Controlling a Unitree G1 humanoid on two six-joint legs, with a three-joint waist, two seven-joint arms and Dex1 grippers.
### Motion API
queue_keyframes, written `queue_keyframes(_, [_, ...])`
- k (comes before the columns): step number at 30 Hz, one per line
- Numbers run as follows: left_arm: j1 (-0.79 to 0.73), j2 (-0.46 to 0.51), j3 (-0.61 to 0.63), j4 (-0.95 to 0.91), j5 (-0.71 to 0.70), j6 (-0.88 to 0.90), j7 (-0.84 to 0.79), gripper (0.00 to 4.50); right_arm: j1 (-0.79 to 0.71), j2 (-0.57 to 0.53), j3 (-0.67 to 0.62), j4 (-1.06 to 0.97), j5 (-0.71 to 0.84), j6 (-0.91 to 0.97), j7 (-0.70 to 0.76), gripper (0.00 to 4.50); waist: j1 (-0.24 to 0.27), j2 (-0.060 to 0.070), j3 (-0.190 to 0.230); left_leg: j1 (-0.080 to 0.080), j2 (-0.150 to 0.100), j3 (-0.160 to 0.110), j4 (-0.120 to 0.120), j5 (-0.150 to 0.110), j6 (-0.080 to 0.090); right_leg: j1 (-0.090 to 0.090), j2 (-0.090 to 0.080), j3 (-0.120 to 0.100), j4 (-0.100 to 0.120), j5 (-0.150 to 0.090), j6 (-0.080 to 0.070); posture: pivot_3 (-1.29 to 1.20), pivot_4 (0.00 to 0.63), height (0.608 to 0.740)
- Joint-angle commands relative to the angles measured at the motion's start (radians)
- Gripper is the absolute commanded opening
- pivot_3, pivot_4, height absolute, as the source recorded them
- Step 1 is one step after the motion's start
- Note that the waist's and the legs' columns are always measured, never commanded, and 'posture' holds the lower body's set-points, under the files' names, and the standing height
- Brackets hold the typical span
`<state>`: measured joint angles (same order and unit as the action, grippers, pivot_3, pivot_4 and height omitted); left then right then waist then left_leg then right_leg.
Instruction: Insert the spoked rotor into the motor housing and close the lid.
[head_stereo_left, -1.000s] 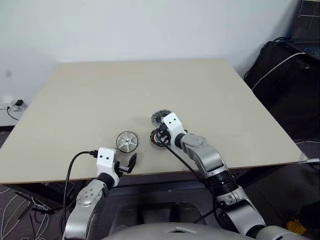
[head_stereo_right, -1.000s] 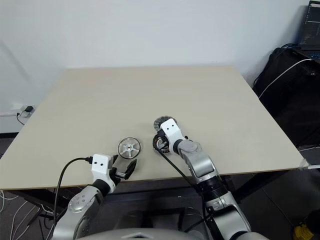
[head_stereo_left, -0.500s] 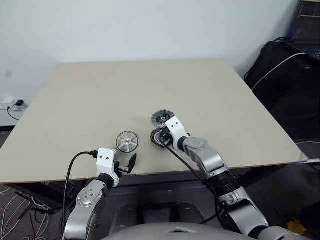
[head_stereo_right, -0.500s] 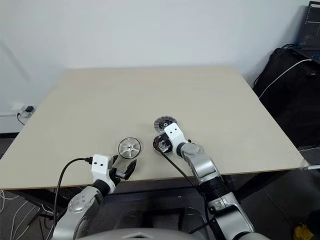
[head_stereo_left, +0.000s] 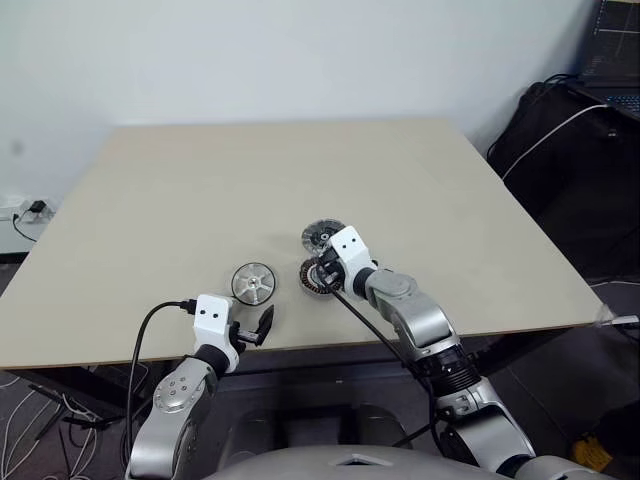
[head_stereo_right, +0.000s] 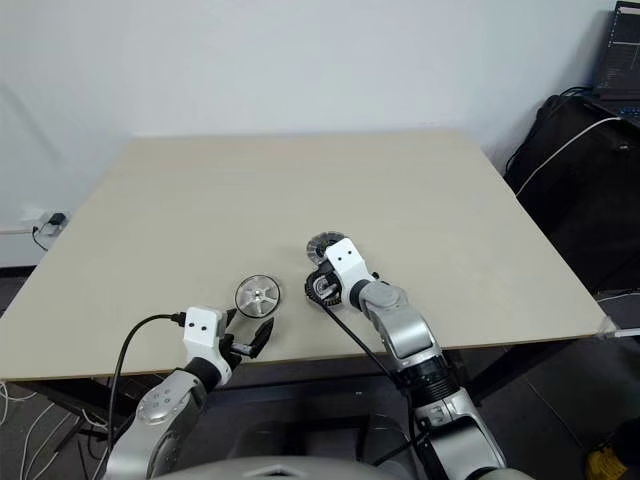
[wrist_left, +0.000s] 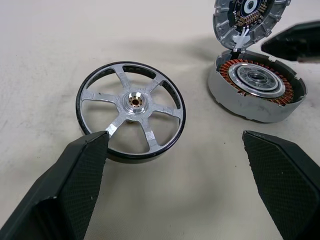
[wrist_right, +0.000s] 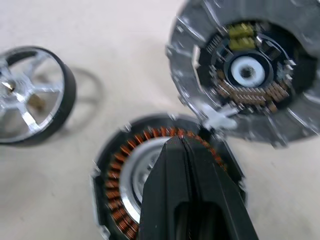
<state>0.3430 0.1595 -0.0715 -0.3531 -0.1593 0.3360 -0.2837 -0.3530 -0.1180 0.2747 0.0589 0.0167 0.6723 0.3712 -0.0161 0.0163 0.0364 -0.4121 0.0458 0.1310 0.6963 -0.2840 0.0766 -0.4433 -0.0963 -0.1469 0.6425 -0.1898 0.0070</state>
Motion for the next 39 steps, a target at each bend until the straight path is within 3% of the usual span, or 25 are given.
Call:
queue_keyframes(1, [-0.005, -0.002, 0.002, -0.02, -0.007, -0.018, 0.002, 4.5, -0.024, 0.005, -0.003, 0.008, -0.003, -0.025, -0.001, 0.03, 0.001, 0.0, 0.0, 0.0, 0.0, 0.0, 0.0, 0.0, 0.0, 0.0, 0.0, 0.0, 0.0, 0.0, 0.0, 0.0, 0.0, 0.74])
queue_keyframes(9, [-0.003, -0.004, 0.003, -0.02, -0.006, -0.021, 0.005, 4.5, 0.051, -0.052, 0.038, 0.073, -0.026, -0.004, 0.032, 0.03, 0.001, 0.0, -0.001, 0.0, 0.0, 0.0, 0.0, 0.0, 0.0, 0.0, 0.0, 0.0, 0.0, 0.0, 0.0, 0.0, 0.0, 0.74])
queue_keyframes(19, [-0.012, -0.02, 0.02, -0.023, -0.032, -0.035, 0.003, 4.5, 0.052, -0.062, -0.05, -0.117, 0.044, 0.026, 0.035, 0.03, 0.003, -0.001, -0.002, 0.0, 0.0, 0.0, 0.0, 0.0, 0.0, 0.0, -0.001, 0.0, 0.0, 0.0, 0.0, 0.0, 0.0, 0.74])
queue_keyframes(27, [-0.087, -0.174, 0.243, 0.014, -0.159, -0.089, 0.161, 4.5, 0.081, -0.087, -0.085, -0.271, 0.081, 0.077, 0.033, 0.03, 0.005, -0.003, -0.001, 0.0, 0.0, -0.001, 0.0, 0.0, 0.0, 0.001, 0.0, -0.001, 0.0, 0.0, 0.0, 0.0, 0.0, 0.74])
queue_keyframes(39, [-0.277, -0.142, 0.325, 0.279, -0.277, 0.02, 0.131, 4.5, 0.119, -0.088, -0.075, -0.34, 0.087, 0.099, 0.014, 0.03, 0.004, -0.008, -0.001, 0.0, -0.001, -0.001, 0.0, 0.0, 0.0, 0.002, 0.0, -0.001, -0.001, 0.0, 0.0, 0.0, 0.0, 0.74])
